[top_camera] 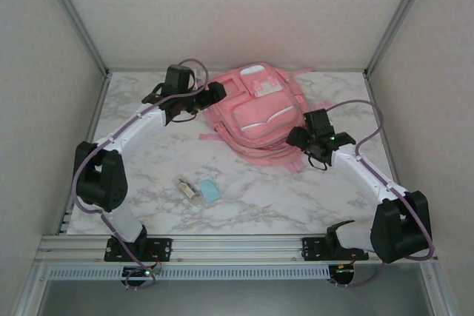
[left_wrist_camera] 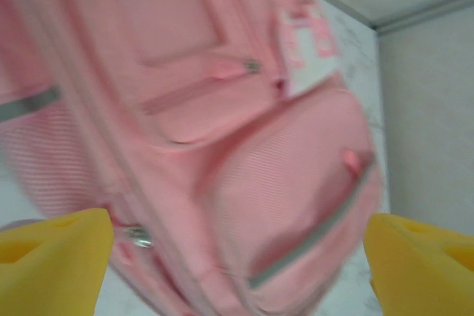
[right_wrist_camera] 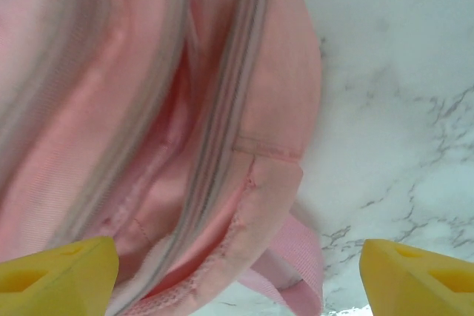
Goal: Pack the student bag
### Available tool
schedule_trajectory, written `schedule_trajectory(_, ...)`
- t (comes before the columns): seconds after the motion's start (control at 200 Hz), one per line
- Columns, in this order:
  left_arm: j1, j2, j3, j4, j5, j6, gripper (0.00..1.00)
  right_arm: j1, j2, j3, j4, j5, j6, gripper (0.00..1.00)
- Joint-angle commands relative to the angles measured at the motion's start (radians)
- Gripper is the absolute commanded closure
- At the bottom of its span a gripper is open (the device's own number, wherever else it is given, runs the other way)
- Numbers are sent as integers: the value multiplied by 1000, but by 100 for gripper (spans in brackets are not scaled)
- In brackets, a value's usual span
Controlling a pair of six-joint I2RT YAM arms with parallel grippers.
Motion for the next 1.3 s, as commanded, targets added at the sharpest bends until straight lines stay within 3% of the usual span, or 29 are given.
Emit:
schedule_trajectory(0.0,18,84,-24,99,-47,-40,14,3,10,-61,91,-32,86,13)
schedule_trajectory(0.38,21,446,239,111,-50,-65,28,4,131,-146,350,-137,157,9)
schedule_trajectory(0.46,20,458,234,125,-53,-75,53,-1,165,-124,375,-131,149,9)
schedule_trajectory(0.551,19,433,190,175,-54,-85,73,-8,204,-94,406,-129,132,11)
schedule_trajectory(0.626,18,400,142,191,-61,-84,100,-17,246,-63,424,-129,112,13)
schedule_trajectory(0.931,4,191,-150,300,-20,-174,100,-71,408,107,430,-123,45,24)
schedule_trajectory(1.291,-134,42,-333,365,-130,-299,100,-98,529,378,191,-101,-110,17)
